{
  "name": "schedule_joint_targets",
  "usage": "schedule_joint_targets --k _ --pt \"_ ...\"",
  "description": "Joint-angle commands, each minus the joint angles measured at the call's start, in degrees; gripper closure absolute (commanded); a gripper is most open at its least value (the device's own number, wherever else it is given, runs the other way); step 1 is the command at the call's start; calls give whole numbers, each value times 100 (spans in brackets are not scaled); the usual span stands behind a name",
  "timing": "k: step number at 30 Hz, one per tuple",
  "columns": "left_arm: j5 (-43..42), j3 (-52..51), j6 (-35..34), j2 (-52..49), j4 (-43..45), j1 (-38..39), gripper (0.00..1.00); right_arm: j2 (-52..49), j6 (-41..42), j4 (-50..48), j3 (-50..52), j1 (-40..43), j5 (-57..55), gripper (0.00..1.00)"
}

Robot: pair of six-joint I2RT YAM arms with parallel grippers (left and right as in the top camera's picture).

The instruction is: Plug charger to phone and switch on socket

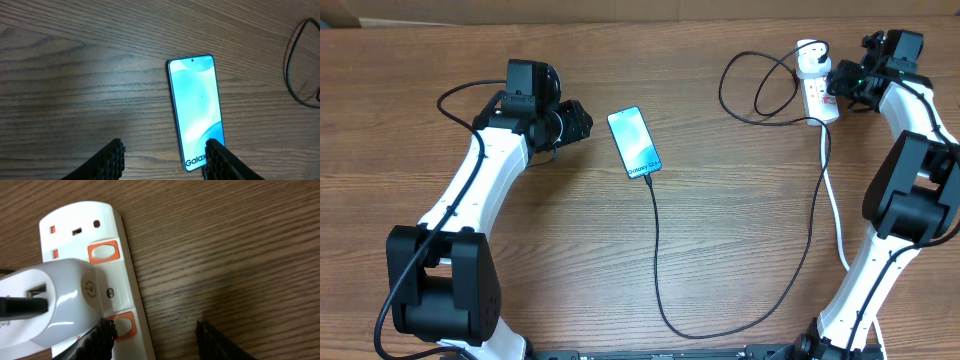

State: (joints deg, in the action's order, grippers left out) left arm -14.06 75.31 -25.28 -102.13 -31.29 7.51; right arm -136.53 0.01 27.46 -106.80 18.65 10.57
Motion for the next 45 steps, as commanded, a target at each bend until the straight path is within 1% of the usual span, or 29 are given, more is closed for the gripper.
schedule_joint_targets --k 1,22,45 --pt "52 -13 85 66 20 55 51 -212 0 9 4 -44 103 47" --pt "52 -13 85 66 20 55 51 -310 24 -44 -7 -63 225 48" --pt "52 -13 85 66 90 55 50 -317 22 -17 -13 -223 299 46"
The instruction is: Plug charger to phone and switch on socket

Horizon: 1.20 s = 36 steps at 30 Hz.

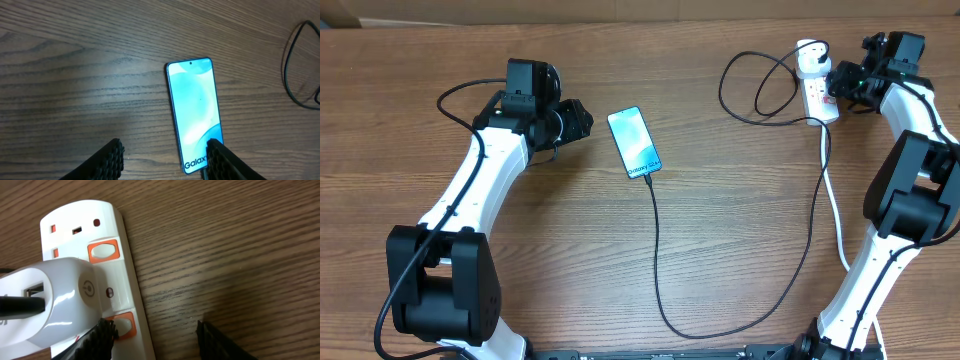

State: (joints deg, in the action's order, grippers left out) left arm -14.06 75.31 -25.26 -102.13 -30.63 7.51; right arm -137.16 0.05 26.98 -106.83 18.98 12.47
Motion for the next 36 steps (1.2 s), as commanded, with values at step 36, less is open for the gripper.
schedule_joint_targets --k 36 --pt "52 -13 85 63 68 55 47 258 22 348 -201 -160 -339 32"
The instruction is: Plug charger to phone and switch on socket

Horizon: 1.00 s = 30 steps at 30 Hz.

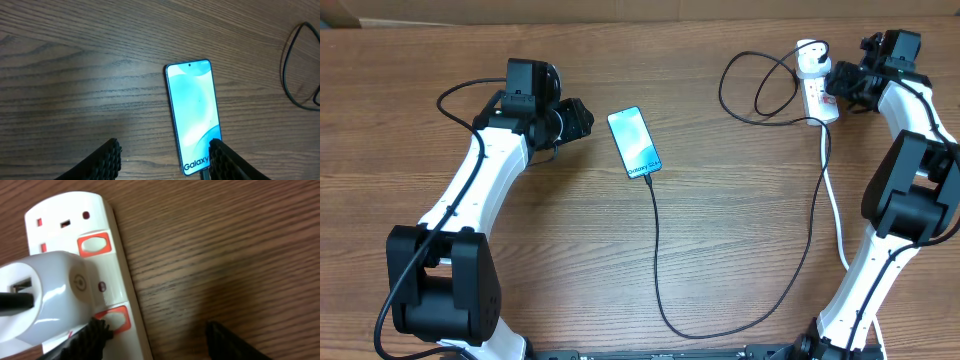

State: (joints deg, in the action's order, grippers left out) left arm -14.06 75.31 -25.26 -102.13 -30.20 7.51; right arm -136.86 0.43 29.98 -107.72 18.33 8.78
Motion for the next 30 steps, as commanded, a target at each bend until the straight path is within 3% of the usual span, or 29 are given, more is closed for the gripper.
schedule_joint_targets --k 1,30 --pt "52 -13 85 63 24 57 46 267 -15 83 -111 -76 35 30" --pt "52 -13 87 63 17 55 45 820 472 203 -111 83 68 11"
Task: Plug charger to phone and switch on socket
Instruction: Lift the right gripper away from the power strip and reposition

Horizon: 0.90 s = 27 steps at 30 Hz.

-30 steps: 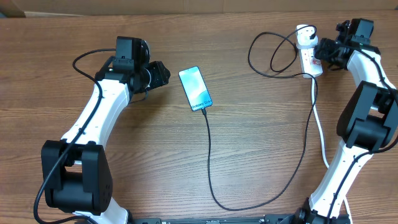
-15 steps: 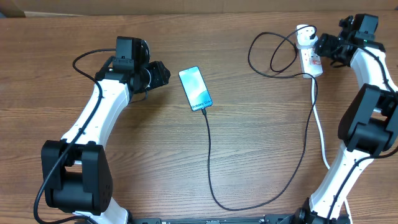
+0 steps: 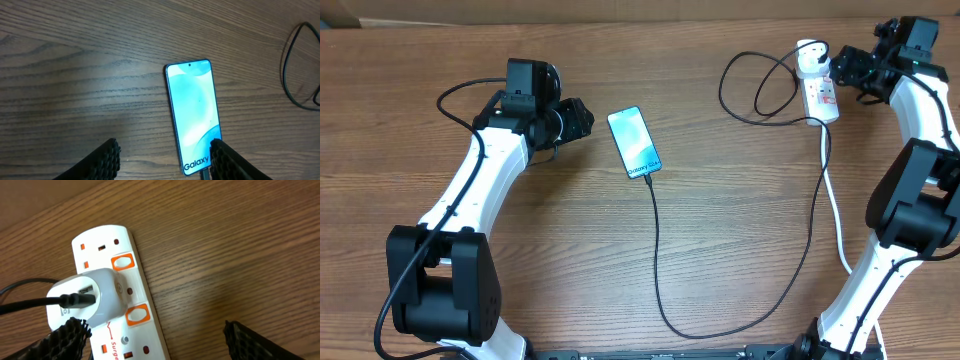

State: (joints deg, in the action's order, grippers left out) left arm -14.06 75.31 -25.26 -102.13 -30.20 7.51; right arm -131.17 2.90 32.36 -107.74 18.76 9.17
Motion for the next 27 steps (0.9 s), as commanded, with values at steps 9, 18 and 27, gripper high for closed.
schedule_joint_targets --k 9,18,27 --pt "52 -13 85 63 20 55 45 992 463 138 -109 415 26 0" --pt "52 -13 87 66 -7 55 42 1744 463 586 -109 1139 28 0" --pt "52 -13 85 63 37 55 42 1681 459 649 -46 1307 409 0"
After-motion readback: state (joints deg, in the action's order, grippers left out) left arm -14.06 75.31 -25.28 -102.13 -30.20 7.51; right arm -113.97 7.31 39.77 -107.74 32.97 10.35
